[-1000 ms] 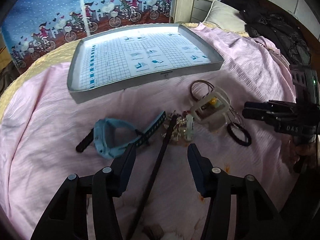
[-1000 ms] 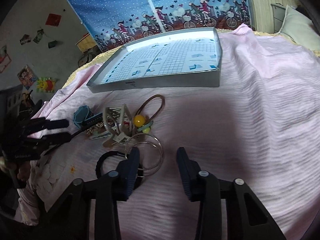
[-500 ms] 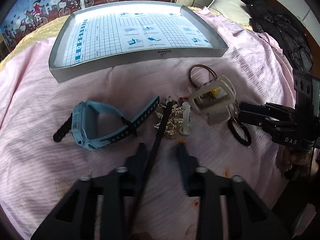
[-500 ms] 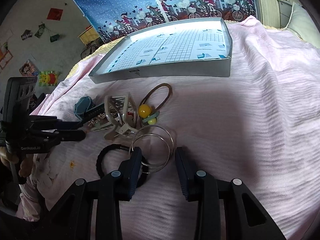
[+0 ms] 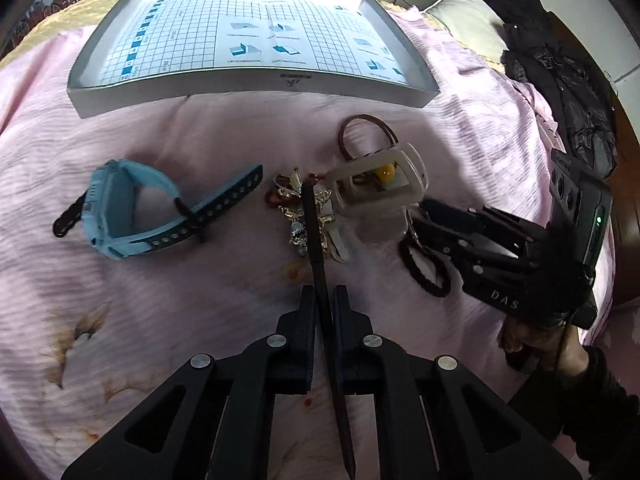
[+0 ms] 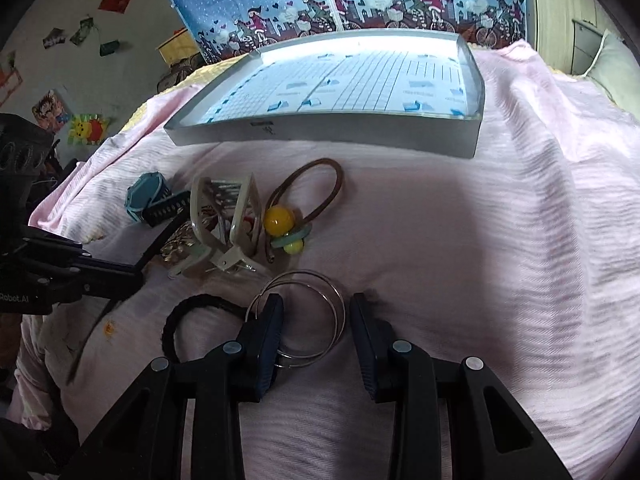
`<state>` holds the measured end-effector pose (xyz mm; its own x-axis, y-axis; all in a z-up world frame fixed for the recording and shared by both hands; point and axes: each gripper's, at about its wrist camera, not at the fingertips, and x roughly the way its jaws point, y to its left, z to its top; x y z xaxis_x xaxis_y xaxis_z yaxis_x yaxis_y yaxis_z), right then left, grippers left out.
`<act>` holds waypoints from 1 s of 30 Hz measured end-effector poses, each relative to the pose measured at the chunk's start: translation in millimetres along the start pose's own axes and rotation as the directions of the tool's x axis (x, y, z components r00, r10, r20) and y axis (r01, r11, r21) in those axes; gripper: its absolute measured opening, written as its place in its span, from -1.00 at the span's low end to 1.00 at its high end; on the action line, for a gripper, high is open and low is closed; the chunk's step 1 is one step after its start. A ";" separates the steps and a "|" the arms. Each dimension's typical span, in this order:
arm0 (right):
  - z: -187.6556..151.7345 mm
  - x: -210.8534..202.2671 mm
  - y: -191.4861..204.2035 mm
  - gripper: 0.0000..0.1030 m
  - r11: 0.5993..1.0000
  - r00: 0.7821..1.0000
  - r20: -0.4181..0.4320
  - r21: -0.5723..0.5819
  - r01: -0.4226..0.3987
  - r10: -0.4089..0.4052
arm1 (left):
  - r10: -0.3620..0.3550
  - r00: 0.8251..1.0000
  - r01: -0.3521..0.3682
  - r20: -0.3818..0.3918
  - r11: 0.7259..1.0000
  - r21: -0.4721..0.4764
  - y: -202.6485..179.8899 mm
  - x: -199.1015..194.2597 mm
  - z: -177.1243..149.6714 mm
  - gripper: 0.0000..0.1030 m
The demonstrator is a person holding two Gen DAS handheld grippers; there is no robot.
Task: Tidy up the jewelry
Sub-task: 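Close the left tool on the silver charm while the right tool nears the hoop earrings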
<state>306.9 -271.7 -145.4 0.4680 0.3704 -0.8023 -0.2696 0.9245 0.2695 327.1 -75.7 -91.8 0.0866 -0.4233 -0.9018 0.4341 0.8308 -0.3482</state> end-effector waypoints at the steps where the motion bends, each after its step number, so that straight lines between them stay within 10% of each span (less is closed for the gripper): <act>1: -0.6 0.4 0.0 -0.40 1.000 1.000 -0.001 0.001 0.001 -0.001 | -0.001 1.000 0.001 0.009 1.000 -0.015 0.4 1.1 1.0 -0.91; 5: -1.6 1.6 -0.7 -0.81 1.000 1.000 -0.011 0.010 -0.003 0.003 | 0.003 0.998 0.000 0.060 0.999 -0.051 -0.7 -0.2 -3.7 -0.94; 16: 1.0 -19.0 -11.4 -0.90 0.998 0.997 0.075 0.063 -0.028 0.023 | -0.073 0.973 0.115 0.217 0.976 -0.186 -8.4 -23.4 -28.7 -0.94; 30: 7.7 -36.0 -29.3 -0.91 0.990 0.988 0.154 0.144 -0.016 -0.007 | -0.057 0.998 0.057 0.003 0.982 -0.183 -25.6 16.1 -25.3 -0.94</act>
<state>304.4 -311.4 -120.3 0.5939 0.3738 -0.7124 -0.1533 0.9219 0.3559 294.7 -94.7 -103.9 0.0647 -0.4711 -0.8797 0.2673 0.8575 -0.4396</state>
